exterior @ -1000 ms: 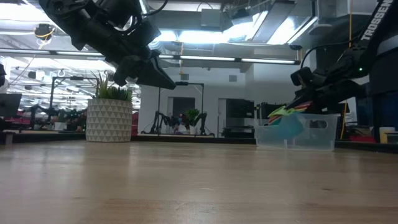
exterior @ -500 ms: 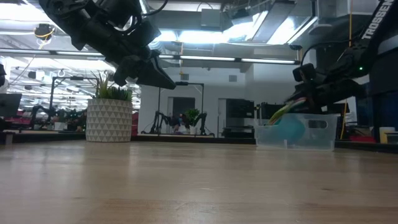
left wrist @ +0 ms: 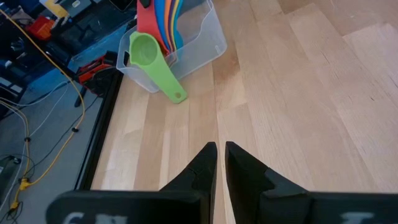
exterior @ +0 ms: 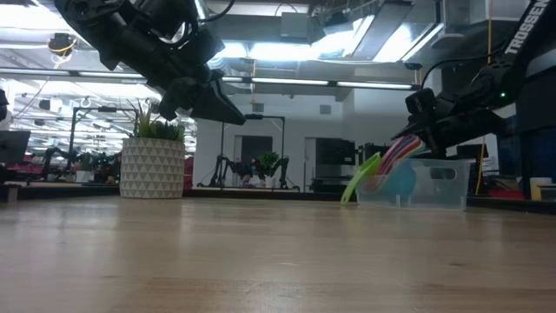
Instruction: Nest measuring cups in basket
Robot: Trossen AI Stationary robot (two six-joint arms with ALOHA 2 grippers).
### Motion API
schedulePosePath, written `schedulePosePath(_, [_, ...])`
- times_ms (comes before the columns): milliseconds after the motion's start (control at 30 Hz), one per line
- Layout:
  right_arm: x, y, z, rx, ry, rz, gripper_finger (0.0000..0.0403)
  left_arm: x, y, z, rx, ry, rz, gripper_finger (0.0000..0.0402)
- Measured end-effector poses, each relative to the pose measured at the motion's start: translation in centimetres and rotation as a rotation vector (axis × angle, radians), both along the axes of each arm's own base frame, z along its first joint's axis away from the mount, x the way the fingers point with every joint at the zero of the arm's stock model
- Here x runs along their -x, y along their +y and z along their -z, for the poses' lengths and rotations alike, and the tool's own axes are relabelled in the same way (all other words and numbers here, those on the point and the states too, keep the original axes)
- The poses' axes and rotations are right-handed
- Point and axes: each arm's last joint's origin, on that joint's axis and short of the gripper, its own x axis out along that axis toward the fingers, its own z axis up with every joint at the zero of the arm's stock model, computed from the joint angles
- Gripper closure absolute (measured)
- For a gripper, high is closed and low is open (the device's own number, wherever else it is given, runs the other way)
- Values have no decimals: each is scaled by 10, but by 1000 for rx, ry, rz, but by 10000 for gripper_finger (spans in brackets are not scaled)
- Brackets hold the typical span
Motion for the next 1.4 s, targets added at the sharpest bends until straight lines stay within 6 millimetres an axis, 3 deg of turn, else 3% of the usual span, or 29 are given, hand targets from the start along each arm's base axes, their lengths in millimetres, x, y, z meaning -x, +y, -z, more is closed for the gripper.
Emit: schedulePosePath(1400, [13, -4, -10, -20, 39, 127, 202, 0, 0, 0, 0, 0, 0, 374])
